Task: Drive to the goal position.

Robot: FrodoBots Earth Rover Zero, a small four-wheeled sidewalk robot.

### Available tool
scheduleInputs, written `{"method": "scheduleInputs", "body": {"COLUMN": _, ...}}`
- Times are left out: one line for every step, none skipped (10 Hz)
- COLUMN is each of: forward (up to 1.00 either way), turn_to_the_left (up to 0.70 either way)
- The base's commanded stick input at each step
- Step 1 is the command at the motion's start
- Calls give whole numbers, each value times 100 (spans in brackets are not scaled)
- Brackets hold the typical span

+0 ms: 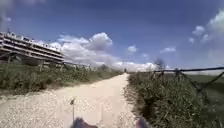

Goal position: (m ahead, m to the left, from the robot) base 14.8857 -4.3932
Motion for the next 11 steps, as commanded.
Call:
{"method": "scheduleInputs", "body": {"forward": 69, "turn_to_the_left": 0}}
{"method": "scheduleInputs", "body": {"forward": 69, "turn_to_the_left": 0}}
{"method": "scheduleInputs", "body": {"forward": 69, "turn_to_the_left": 0}}
{"method": "scheduleInputs", "body": {"forward": 69, "turn_to_the_left": 0}}
{"method": "scheduleInputs", "body": {"forward": 69, "turn_to_the_left": 0}}
{"method": "scheduleInputs", "body": {"forward": 69, "turn_to_the_left": 0}}
{"method": "scheduleInputs", "body": {"forward": 69, "turn_to_the_left": 0}}
{"method": "scheduleInputs", "body": {"forward": 69, "turn_to_the_left": 0}}
{"method": "scheduleInputs", "body": {"forward": 69, "turn_to_the_left": 0}}
{"method": "scheduleInputs", "body": {"forward": 68, "turn_to_the_left": 0}}
{"method": "scheduleInputs", "body": {"forward": 68, "turn_to_the_left": 0}}
